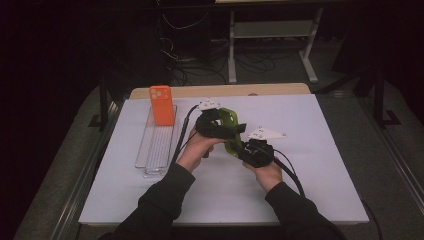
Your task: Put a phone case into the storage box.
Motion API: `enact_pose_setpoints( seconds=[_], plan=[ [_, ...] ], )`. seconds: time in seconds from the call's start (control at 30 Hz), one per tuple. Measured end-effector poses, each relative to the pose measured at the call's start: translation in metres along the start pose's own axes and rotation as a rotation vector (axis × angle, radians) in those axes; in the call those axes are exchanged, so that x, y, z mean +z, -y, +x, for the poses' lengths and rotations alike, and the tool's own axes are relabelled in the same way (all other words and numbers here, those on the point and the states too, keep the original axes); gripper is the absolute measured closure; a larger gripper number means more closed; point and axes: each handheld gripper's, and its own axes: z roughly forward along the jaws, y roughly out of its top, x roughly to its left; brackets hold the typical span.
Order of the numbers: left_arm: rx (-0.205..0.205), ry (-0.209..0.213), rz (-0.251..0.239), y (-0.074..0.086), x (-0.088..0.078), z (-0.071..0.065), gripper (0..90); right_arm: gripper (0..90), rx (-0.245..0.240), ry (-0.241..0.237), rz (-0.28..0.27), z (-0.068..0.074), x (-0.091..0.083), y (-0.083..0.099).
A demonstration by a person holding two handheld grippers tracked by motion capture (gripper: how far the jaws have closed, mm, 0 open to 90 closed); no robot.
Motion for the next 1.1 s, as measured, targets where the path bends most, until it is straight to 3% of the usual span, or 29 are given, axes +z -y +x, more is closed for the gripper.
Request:
enact_pose_setpoints(
  seconds=[0.37,0.7,0.9,1.0,1.1],
  plan=[
    [-0.020,-0.002,-0.014,-0.001,-0.001,0.000,11.9,75.7,0.000,0.004,0.005,0.000,0.000,0.000],
    [0.000,-0.006,-0.005,-0.001,-0.002,0.000,13.6,74.5,-0.013,0.003,0.002,-0.001,0.002,0.002],
    [-0.013,-0.017,0.000,-0.002,-0.004,0.004,13.9,35.7,-0.005,-0.012,0.027,-0.004,0.002,0.002],
    [-0.007,-0.019,-0.002,-0.002,-0.005,0.003,14.0,24.8,0.005,-0.021,0.043,-0.007,0.002,0.002],
    [0.003,-0.025,-0.001,-0.002,-0.005,0.004,14.0,4.3,0.005,0.006,0.058,-0.010,0.003,0.002]
  ],
)
